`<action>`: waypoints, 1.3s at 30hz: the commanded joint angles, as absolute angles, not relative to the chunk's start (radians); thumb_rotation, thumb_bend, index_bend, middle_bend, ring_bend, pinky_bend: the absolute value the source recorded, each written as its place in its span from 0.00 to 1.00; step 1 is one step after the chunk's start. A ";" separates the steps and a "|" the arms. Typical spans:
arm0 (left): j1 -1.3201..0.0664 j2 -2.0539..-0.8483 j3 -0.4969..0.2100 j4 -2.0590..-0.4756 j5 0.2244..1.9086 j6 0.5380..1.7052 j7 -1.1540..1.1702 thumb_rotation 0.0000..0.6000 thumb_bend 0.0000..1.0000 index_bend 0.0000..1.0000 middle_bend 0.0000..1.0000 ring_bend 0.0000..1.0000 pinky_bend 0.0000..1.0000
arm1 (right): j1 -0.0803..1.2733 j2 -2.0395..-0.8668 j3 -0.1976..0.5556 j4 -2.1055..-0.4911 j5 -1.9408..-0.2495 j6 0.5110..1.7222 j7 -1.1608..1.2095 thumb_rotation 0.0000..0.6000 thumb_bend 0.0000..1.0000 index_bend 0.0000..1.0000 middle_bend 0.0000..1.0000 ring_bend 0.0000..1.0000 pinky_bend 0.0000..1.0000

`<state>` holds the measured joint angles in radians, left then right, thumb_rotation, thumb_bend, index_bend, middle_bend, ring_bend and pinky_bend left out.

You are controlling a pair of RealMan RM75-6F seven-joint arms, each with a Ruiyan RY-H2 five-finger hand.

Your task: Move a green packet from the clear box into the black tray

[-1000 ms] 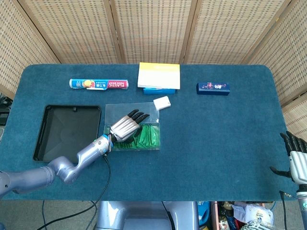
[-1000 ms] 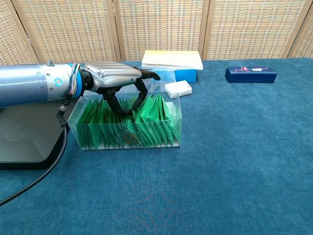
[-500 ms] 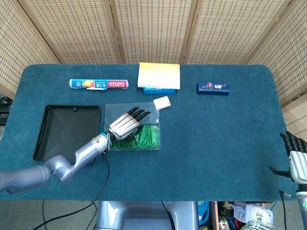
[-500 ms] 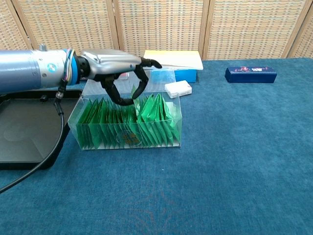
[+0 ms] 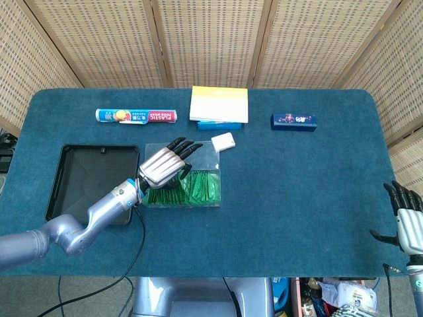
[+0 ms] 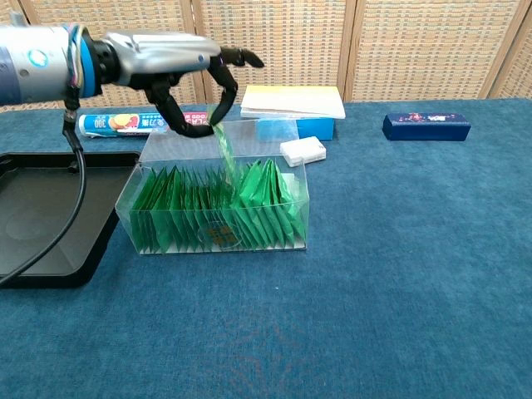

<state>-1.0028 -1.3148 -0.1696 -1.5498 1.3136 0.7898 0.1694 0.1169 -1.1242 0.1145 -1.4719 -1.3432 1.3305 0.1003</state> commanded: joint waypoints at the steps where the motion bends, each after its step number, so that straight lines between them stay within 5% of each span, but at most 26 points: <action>1: -0.990 -1.280 -0.184 -1.584 1.313 0.813 0.160 1.00 0.63 0.64 0.00 0.00 0.00 | 0.117 -1.124 0.113 -1.475 -1.347 1.333 0.098 1.00 0.00 0.00 0.00 0.00 0.00; 14: -0.922 -1.133 -0.197 -1.671 1.333 0.887 0.094 1.00 0.63 0.65 0.00 0.00 0.00 | 0.116 -1.127 0.105 -1.488 -1.363 1.342 0.079 1.00 0.00 0.00 0.00 0.00 0.00; 25: -0.743 -0.980 -0.089 -1.600 1.392 0.972 -0.047 1.00 0.63 0.65 0.00 0.00 0.00 | 0.112 -1.125 0.097 -1.509 -1.385 1.361 0.062 1.00 0.00 0.00 0.00 0.00 0.00; 33: -0.619 -1.034 0.000 -1.396 1.408 0.981 -0.208 1.00 0.63 0.63 0.00 0.00 0.00 | 0.113 -1.127 0.089 -1.523 -1.397 1.364 0.042 1.00 0.00 0.00 0.00 0.00 0.00; 34: -0.614 -1.040 0.005 -1.383 1.408 0.973 -0.222 1.00 0.63 0.59 0.00 0.00 0.00 | 0.113 -1.127 0.088 -1.524 -1.398 1.364 0.039 1.00 0.00 0.00 0.00 0.00 0.00; 36: -0.607 -1.043 0.010 -1.368 1.401 0.953 -0.240 1.00 0.60 0.32 0.00 0.00 0.00 | 0.114 -1.128 0.087 -1.528 -1.400 1.365 0.033 1.00 0.00 0.00 0.00 0.00 0.00; 37: -0.606 -1.041 0.011 -1.366 1.394 0.944 -0.241 1.00 0.54 0.15 0.00 0.00 0.00 | 0.114 -1.128 0.087 -1.529 -1.401 1.366 0.031 1.00 0.00 0.00 0.00 0.00 0.00; 39: -0.602 -1.031 0.006 -1.375 1.376 0.931 -0.239 1.00 0.40 0.01 0.00 0.00 0.00 | 0.114 -1.128 0.085 -1.530 -1.402 1.366 0.027 1.00 0.00 0.00 0.00 0.00 0.00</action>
<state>-0.6070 -1.0345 0.0050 -1.3723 1.3881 0.9406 -0.2392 0.1139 -1.1282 0.0856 -1.5301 -1.4020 1.3658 0.0274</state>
